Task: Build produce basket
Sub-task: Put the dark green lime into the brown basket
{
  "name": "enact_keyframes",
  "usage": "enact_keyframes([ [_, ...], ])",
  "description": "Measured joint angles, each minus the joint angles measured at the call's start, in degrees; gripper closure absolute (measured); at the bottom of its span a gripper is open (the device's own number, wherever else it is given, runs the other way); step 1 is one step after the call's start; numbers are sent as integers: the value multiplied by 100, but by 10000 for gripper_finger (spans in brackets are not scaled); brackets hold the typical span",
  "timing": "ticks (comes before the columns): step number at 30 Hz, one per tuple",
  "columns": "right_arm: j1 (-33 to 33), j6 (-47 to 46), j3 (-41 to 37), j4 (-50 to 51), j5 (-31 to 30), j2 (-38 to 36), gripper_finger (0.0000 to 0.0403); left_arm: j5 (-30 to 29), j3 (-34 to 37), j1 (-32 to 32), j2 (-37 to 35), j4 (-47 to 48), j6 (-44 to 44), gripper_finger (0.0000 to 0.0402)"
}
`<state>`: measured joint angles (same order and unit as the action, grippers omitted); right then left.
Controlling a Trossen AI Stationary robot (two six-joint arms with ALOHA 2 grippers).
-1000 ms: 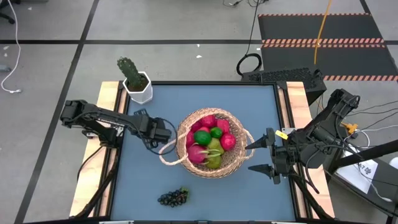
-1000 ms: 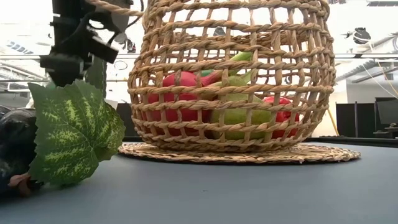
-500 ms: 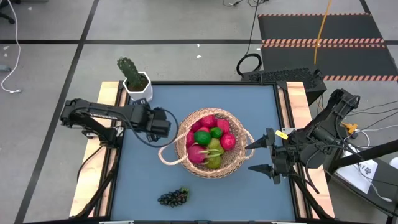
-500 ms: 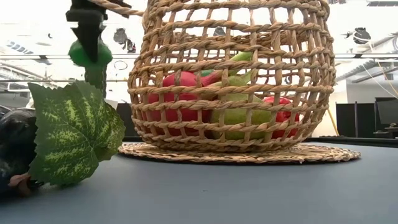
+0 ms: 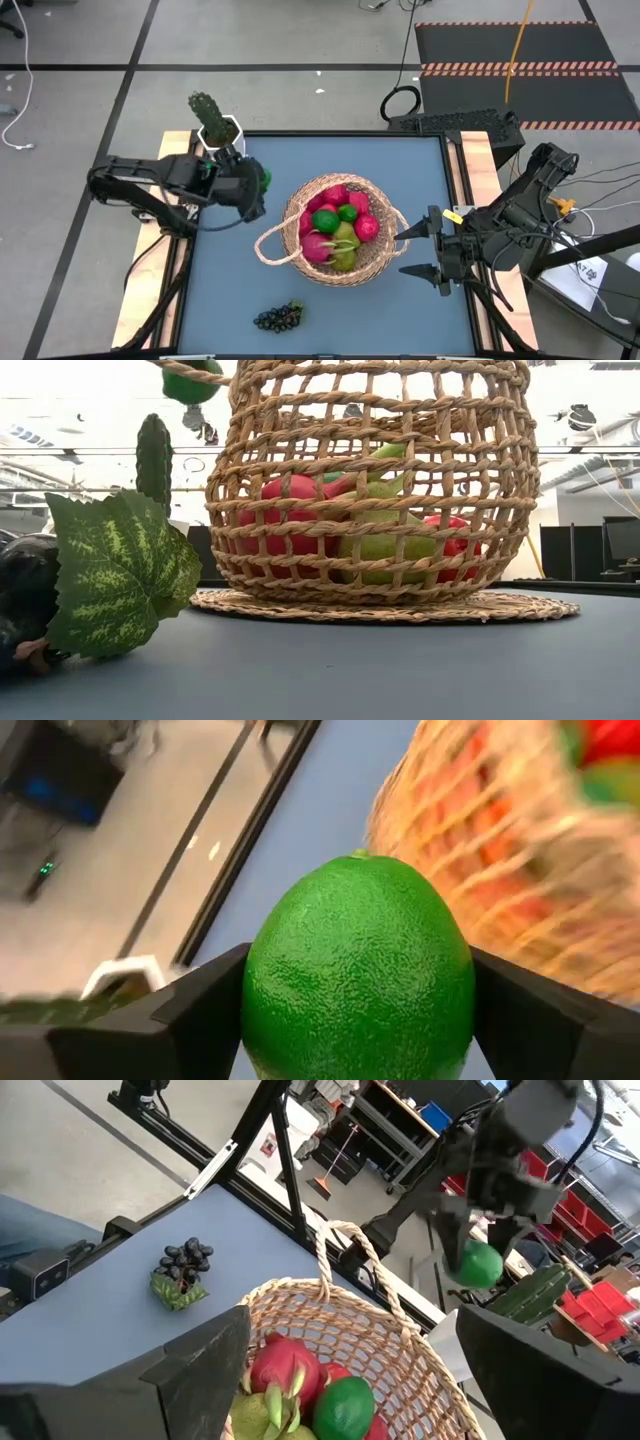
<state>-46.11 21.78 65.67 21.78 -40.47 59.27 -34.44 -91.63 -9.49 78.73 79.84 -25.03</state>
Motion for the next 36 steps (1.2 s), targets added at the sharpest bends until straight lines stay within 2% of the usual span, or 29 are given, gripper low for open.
enact_keyframes([
  [6, 0, -2, 0, -4, 0, 0, 55, -109, 2, -521, -174, -1134, 371, 78],
  [14, 0, -2, 0, -4, 0, 0, 55, -697, 123, -1258, -182, -2440, 1049, 78],
  [21, 0, -2, 0, -4, 0, 0, 55, -1057, 653, -1806, -182, -4297, 2195, 78],
  [26, 0, -2, 0, -6, 0, 0, 55, -1073, 1242, -1941, -180, -5770, 3179, 78],
  [32, 0, 4, 0, -7, 0, 0, 55, -1070, 1874, -1945, -174, -6674, 3594, 78],
  [36, 0, 21, 0, -7, 0, 0, 55, -1076, 2056, -1902, -182, -7068, 3883, 78],
])
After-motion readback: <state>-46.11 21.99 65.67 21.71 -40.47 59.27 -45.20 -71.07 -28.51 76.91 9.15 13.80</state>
